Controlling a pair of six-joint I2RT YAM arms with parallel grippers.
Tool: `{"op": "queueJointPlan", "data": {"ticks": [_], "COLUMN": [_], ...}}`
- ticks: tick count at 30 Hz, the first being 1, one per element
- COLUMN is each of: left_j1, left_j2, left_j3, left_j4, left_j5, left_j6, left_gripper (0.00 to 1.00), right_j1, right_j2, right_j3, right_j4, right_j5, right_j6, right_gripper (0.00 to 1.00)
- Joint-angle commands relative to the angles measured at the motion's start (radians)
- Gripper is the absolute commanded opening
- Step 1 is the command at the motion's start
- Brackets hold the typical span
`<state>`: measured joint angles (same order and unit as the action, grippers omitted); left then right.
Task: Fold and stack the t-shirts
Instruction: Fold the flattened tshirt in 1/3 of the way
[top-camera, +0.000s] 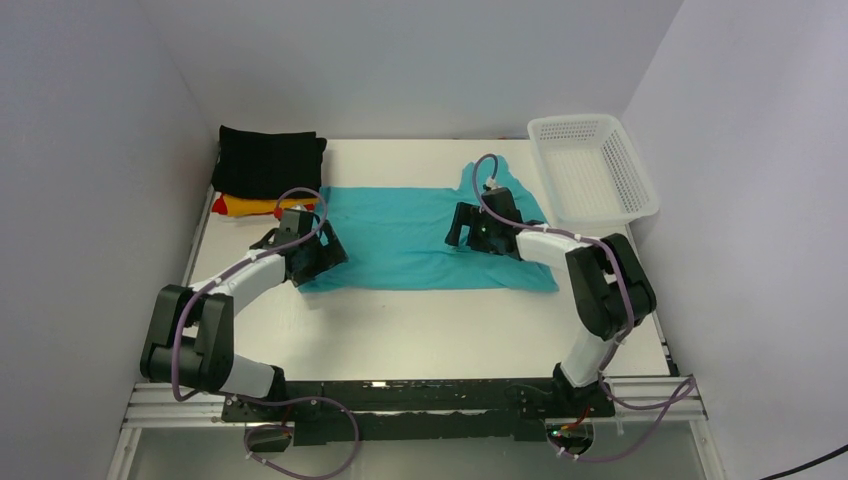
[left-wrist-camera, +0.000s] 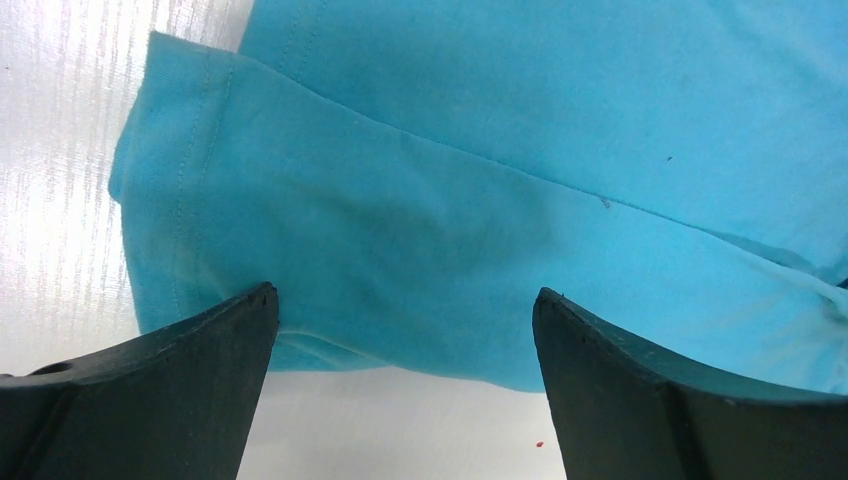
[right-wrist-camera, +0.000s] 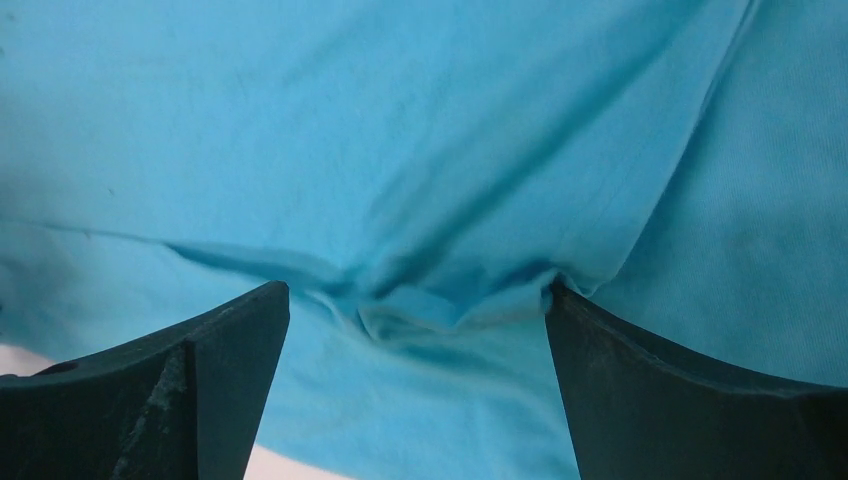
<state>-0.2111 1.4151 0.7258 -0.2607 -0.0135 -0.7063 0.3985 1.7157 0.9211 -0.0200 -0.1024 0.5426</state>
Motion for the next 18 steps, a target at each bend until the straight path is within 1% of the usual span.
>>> {"op": "queueJointPlan", "data": {"ticks": [1,6,8,10,13,16,18], "left_j1": [-0.001,0.0,-0.001,0.0,-0.001,-0.001,-0.001], "left_j2": [-0.004,-0.028,-0.046,-0.059,-0.073,-0.075,-0.071], "left_j3": [0.001,-0.001,0.003,0.014,0.044,0.068,0.078], "left_j4": [-0.015,-0.03,-0.033,-0.044,-0.049,-0.038,-0.029], "left_j5": [-0.03,-0.034,-0.037,-0.04,-0.03,-0.011,0.003], "left_j6": [0.021,0.02,0.022,0.027,0.04,0.04,0.041], "left_gripper": [0.99,0.99,0.99,1.0,0.99,0.99,0.99], "right_j1": [0.005,0.011,0.018,0.024,0.024,0.025,0.025], "right_j2": [0.07,0.183,0.215,0.212,0.143,0.023,-0.029], "right_j3": [0.127,0.26,0.324,0.356,0.314,0.225,0.162], "right_j4": [0.127,0.214,0.182,0.156,0.125,0.086,0.051], "right_j5": [0.039,-0.024,-0.027,-0.012,0.06,0.171,0.212], "right_j6": [0.004,0.019,0.003,-0.027,-0.072,-0.098,-0.086], "right_gripper": [1.0,1.0,1.0,1.0,1.0,1.0,1.0]}}
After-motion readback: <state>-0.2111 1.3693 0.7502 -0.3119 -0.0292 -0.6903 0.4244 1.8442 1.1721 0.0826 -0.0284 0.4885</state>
